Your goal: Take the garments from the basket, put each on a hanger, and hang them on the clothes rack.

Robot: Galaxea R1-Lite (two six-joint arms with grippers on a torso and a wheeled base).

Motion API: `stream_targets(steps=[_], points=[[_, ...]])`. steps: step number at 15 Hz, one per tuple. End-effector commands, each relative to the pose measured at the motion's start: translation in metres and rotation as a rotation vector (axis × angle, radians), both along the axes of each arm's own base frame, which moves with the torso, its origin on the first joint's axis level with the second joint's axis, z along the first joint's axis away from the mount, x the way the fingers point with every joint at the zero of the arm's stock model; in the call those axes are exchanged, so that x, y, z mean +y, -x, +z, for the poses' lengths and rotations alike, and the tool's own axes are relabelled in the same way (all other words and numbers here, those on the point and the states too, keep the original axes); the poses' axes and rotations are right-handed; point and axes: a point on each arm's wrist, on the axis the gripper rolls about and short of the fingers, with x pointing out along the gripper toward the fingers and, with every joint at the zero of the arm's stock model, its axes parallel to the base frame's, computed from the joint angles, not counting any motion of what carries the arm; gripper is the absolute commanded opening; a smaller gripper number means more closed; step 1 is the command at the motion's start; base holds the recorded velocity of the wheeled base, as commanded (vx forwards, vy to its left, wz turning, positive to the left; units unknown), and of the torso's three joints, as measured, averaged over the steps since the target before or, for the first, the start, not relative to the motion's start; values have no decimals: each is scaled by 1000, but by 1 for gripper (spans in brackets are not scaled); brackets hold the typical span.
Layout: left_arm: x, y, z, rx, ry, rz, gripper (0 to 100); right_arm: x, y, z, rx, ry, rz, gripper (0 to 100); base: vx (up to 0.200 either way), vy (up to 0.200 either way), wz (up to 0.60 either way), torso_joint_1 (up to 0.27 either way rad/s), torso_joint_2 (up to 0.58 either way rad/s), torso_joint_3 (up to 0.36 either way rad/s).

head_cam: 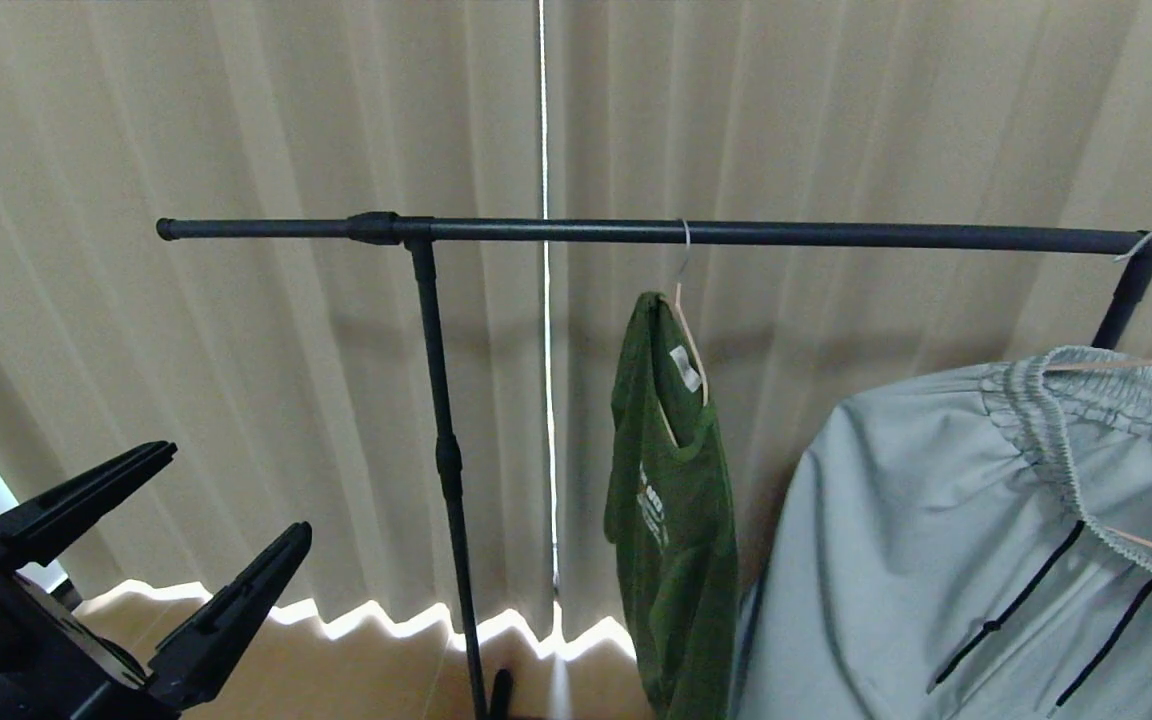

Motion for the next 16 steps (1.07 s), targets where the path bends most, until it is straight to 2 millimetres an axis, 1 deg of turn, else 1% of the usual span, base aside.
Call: stream_targets(steps=[1,4,7,9,12,14,15,16], points=[[0,0,0,2,0,1,100,0,-1,0,2,0,0,0,200,0,0,2,-2,2],[0,0,0,2,-4,0,100,-2,-8,2,8,-1,0,0,200,0,0,4,2,2],[-1,0,0,0,-4,-1,100,-6,-26,2,38,-11,1,0,0,0,0,0,0,0],[-2,-1,-1,9,-10,-4,100,-6,-38,2,14,-6,15,0,0,0,0,0,0,0],[-2,-1,-1,-2,-26,-3,100,-4,-60,-2,47,-8,48,0,0,0,0,0,0,0],[-1,-1,-1,-15,-48,2,100,-7,-80,-3,69,-14,47,0,0,0,0,0,0,0],[-1,-1,-1,-21,-61,4,100,-9,-94,-6,64,-13,43,0,0,0,0,0,0,0],[-1,-1,-1,-22,-67,5,100,-10,-101,-9,57,-9,40,0,0,0,0,0,0,0]])
